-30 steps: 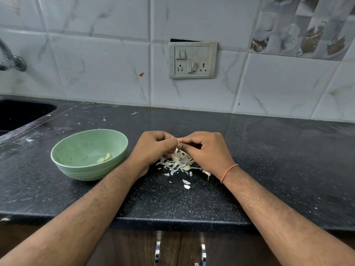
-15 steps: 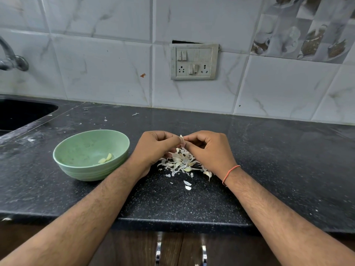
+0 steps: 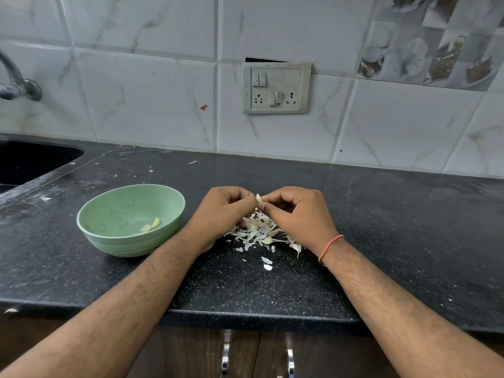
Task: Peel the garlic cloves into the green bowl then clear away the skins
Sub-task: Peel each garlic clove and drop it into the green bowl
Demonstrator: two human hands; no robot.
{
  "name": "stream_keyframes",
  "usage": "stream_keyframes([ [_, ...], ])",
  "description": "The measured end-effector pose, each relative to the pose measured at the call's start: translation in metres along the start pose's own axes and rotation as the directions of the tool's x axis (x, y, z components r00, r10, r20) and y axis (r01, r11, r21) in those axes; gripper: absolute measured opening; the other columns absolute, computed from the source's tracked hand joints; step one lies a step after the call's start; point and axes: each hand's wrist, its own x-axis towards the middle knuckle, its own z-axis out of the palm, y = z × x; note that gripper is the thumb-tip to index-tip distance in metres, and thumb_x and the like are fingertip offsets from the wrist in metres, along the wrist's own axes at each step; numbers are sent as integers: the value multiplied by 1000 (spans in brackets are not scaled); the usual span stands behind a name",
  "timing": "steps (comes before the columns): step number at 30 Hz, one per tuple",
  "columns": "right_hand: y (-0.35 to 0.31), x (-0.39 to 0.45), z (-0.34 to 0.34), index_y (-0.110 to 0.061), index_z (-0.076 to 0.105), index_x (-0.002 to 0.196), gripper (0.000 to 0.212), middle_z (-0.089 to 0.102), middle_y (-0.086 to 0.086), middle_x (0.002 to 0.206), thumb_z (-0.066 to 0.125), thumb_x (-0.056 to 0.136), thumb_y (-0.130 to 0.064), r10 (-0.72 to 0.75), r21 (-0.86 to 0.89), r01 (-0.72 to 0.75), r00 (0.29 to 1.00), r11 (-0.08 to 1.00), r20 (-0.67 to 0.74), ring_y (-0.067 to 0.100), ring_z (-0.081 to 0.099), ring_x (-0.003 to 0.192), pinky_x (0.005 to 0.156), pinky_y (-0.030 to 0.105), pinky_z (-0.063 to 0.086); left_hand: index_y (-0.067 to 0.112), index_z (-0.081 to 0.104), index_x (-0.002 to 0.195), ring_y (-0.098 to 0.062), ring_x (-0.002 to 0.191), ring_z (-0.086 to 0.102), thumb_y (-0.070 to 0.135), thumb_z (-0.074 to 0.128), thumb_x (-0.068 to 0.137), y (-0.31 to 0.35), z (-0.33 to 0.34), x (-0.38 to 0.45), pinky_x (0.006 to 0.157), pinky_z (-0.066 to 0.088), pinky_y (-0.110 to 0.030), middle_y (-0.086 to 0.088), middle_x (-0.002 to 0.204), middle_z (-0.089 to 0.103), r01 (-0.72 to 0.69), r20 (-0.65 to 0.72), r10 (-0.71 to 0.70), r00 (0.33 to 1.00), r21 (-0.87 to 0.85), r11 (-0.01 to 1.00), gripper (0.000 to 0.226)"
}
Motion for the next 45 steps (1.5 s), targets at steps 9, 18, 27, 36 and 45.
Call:
stream_keyframes([
  [9, 2, 3, 0, -22, 85, 97, 5, 80, -11, 81, 82, 93, -25, 129, 87, -134, 990, 987, 57, 11, 77, 77, 77, 38, 66, 11, 77, 83, -17, 75, 61, 17, 69, 88, 0, 0, 2, 63, 55, -31, -5, 78, 71, -28, -68, 28, 997, -1, 1000, 12],
  [18, 2, 4, -1, -21, 84, 99, 7, 80, -7, 81, 78, 97, -23, 167, 139, -176, 983, 974, 71, 13, 78, 79, 76, 35, 64, 37, 83, 97, -21, 67, 62, 38, 85, 83, 0, -3, -1, 67, 61, -48, -11, 79, 78, -168, -102, 184, 978, 143, 975, 14],
  [27, -3, 3, -4, -20, 84, 96, 7, 80, -7, 78, 81, 95, -26, 176, 116, -182, 983, 976, 59, 11, 77, 75, 74, 32, 64, 40, 83, 103, -25, 67, 66, 39, 86, 89, 3, -2, -3, 70, 63, -59, 0, 79, 80, -196, -91, 215, 972, 178, 964, 14],
  [36, 0, 5, -3, -22, 74, 85, 14, 77, 1, 77, 77, 97, -29, 176, 130, -180, 984, 975, 42, 24, 76, 75, 76, 49, 65, 34, 85, 102, -13, 66, 65, 34, 80, 95, -2, -4, 2, 74, 65, -55, 1, 72, 77, -181, -154, 202, 967, 138, 974, 9],
  [45, 2, 4, -5, -26, 78, 87, 15, 73, -9, 85, 83, 90, -40, 69, -60, -70, 997, 996, -18, 13, 66, 68, 66, 28, 56, 33, 85, 96, -24, 69, 64, 38, 74, 99, -10, -5, 8, 72, 62, -63, -5, 85, 80, -170, -109, 187, 976, 146, 975, 12],
])
